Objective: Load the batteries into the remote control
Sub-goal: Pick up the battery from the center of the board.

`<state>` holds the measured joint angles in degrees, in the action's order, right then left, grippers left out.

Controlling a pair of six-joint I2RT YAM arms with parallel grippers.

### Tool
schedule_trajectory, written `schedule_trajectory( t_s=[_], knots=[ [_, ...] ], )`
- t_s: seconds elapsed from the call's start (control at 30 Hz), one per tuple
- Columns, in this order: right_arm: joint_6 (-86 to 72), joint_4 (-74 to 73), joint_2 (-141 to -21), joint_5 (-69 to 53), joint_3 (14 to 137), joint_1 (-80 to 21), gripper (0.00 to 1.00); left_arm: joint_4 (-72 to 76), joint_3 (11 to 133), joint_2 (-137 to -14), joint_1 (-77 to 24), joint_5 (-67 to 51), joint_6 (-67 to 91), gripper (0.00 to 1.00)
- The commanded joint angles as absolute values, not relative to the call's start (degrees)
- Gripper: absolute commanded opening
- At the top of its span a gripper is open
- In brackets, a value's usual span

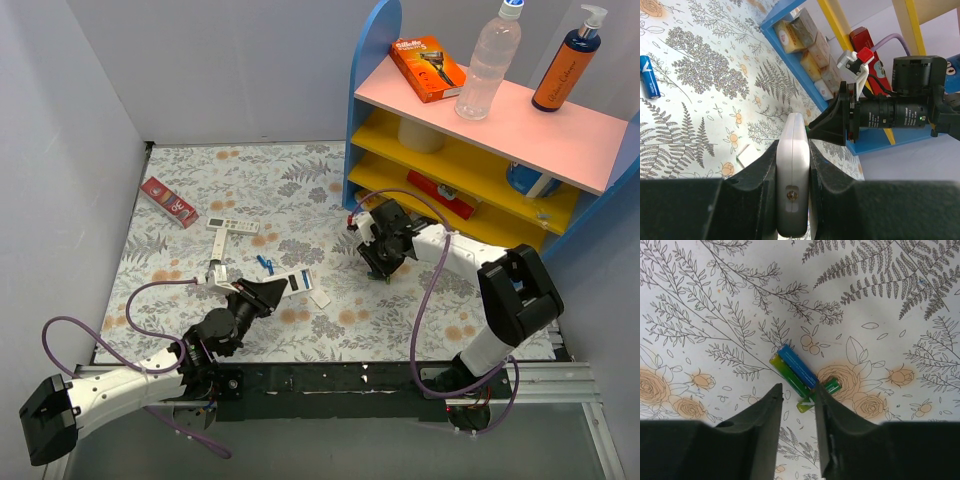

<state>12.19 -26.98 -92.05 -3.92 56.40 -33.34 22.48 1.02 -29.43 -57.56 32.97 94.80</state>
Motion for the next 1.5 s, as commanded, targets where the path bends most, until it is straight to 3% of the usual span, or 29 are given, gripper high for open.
schedule_trajectory(
  t_s=[0.0, 0.83, 0.97, 1.13, 1.47],
  knots=[
    [13.97, -27.07, -93.42, -3.34, 59.59, -33.13, 0.32, 24.7, 2.72, -29.79, -57.74, 32.7, 93.69, 0.0],
    [15.73, -27.25, -99.4, -2.99, 61.08, -33.22, 0.31, 25.75, 2.55, -29.71, -57.74, 31.64, 93.16, 0.0],
    [15.12, -26.98, -99.49, -2.99, 61.08, -33.14, 0.08, 26.19, 2.29, -29.79, -57.74, 31.2, 93.16, 0.0],
    [11.71, -27.51, -95.11, -6.58, 61.0, -33.22, 0.02, 30.4, 0.79, -29.53, -57.74, 29.18, 92.99, 0.0],
    [-4.11, -25.31, -76.66, -18.36, 59.76, -37.35, 0.01, 37.96, -1.14, -31.37, -57.74, 27.42, 95.01, 0.0]
  ],
)
